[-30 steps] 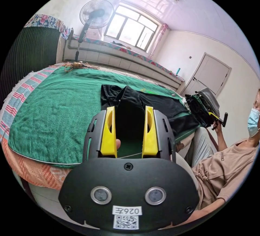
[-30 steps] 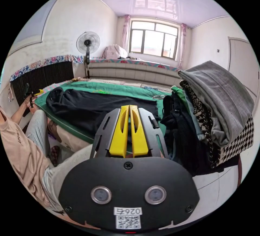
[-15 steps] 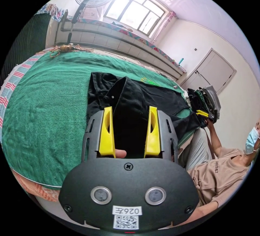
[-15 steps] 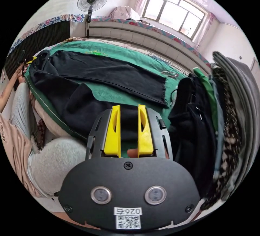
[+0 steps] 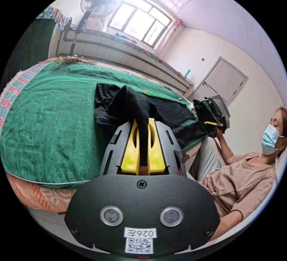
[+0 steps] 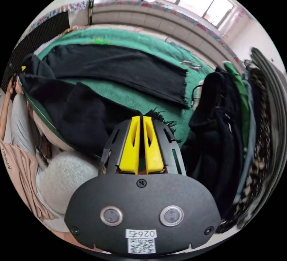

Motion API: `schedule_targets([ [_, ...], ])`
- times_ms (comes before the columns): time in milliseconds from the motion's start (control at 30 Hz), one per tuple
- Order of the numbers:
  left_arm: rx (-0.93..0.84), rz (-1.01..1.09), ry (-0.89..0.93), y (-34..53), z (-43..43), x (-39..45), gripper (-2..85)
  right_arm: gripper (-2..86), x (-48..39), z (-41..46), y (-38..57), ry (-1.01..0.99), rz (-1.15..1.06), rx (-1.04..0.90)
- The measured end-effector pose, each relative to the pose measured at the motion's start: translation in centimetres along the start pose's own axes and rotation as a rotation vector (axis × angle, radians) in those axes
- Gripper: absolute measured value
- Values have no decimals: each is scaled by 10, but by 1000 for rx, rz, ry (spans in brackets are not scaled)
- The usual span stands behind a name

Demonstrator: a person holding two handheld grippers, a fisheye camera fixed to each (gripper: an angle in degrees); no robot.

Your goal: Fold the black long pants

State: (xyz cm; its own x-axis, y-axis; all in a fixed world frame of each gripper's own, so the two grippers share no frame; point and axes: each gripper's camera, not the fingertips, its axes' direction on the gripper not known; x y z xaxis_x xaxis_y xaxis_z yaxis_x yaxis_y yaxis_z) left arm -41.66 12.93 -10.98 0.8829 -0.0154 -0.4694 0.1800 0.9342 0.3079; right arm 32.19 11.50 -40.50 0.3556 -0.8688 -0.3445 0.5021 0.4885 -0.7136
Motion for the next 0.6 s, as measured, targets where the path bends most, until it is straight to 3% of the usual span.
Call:
schedule_targets([
  [167,195,-80,190,39,-31,-25,30,-14,33,-86,76,-71,292,411],
  [333,256,-19,261,46,-34,-23,30,-15,30,-137,103,5,377,626],
  [433,228,-33,219,27,-31,-32,31,-15,23,-151,86,42,383,675],
  [600,181,-77,188,-35,-14,-52,33,-15,30,-135,0,96,345,599],
])
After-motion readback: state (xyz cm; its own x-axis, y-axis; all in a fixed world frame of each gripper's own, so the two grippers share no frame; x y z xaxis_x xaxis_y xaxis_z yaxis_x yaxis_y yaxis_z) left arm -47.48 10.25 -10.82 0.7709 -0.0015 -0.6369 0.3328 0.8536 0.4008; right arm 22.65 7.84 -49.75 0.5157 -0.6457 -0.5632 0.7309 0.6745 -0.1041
